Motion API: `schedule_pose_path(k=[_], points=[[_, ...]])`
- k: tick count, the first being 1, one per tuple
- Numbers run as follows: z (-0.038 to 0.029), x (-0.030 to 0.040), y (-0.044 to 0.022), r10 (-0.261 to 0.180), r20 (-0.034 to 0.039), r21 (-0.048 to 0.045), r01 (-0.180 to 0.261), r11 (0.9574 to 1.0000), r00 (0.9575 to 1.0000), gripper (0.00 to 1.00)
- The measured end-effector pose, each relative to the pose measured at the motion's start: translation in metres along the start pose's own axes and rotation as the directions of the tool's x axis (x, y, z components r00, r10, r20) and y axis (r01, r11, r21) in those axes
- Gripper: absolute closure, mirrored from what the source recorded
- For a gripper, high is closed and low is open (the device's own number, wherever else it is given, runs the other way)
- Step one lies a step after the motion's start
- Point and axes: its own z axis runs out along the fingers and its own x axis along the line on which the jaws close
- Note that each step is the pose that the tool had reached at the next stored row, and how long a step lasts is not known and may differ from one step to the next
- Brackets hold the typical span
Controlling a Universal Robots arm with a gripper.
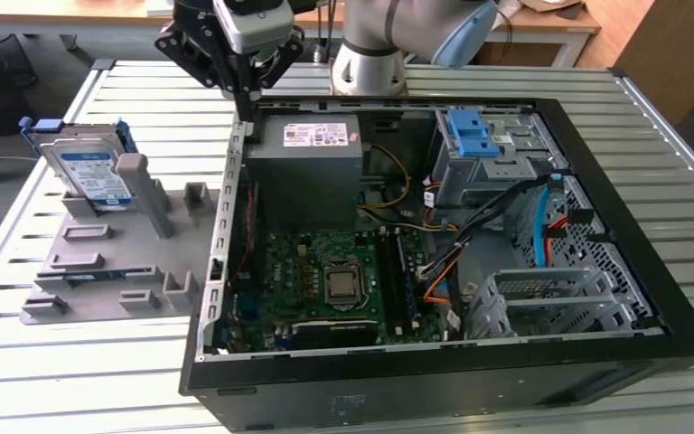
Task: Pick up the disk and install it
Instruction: 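Reach for the disk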
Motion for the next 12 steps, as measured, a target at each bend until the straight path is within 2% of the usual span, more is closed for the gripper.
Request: schedule_pose_path(k=[12], points=[[0.0001, 0.0024, -0.0002, 0.000, 0.0000, 0.0000, 0.000, 1.0000, 1.0000, 0.89]])
